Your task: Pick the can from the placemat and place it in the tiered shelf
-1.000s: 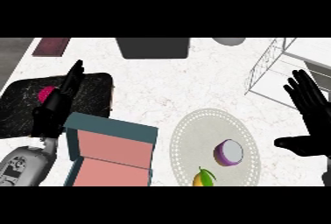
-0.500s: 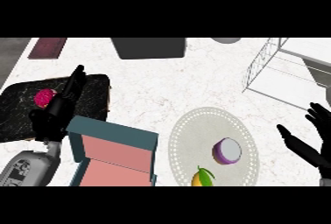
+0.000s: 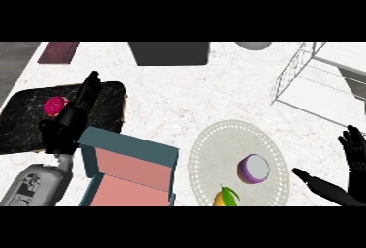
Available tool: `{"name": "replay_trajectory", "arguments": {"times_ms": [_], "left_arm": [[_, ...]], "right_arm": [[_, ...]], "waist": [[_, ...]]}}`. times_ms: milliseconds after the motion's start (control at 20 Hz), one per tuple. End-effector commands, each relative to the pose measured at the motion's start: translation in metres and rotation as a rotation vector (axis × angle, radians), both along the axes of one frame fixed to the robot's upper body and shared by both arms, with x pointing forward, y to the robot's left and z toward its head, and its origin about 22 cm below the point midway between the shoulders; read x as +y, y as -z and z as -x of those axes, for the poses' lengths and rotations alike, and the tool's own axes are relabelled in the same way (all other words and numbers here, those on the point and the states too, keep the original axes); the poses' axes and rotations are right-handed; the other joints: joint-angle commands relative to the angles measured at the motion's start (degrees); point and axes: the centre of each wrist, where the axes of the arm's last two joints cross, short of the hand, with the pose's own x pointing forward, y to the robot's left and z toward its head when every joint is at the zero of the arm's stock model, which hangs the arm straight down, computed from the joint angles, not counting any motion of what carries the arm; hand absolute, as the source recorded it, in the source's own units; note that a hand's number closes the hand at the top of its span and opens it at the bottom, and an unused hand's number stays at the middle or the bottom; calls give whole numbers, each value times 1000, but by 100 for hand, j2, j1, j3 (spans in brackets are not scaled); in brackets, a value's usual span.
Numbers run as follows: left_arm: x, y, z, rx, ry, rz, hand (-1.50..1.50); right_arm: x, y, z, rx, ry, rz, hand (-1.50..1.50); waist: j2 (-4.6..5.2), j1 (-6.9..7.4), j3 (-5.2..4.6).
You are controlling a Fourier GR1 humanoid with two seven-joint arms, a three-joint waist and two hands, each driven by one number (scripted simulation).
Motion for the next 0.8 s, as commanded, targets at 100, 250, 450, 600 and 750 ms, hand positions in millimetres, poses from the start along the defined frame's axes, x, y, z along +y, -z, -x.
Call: {"name": "replay_trajectory", "arguments": {"times_ms": [100, 250, 450, 600, 750], "left_arm": [[-22, 31, 5, 87, 28, 18, 0], [-15, 24, 9, 75, 46, -2, 0], [-13, 36, 15, 80, 38, 23, 0], [-27, 29, 9, 67, 52, 12, 0], [-19, 31, 9, 84, 67, 24, 0]], "right_arm": [[9, -44, 7, 107, -139, 165, -150], [21, -72, 0, 196, -158, 217, -150], [23, -100, 5, 343, -230, 358, -150], [28, -117, -2, 471, -300, 469, -150], [39, -130, 5, 579, -317, 608, -150]], "waist": [[43, -15, -61], [40, 75, -62], [44, 82, -75], [64, 124, -71], [59, 108, -75]]}}
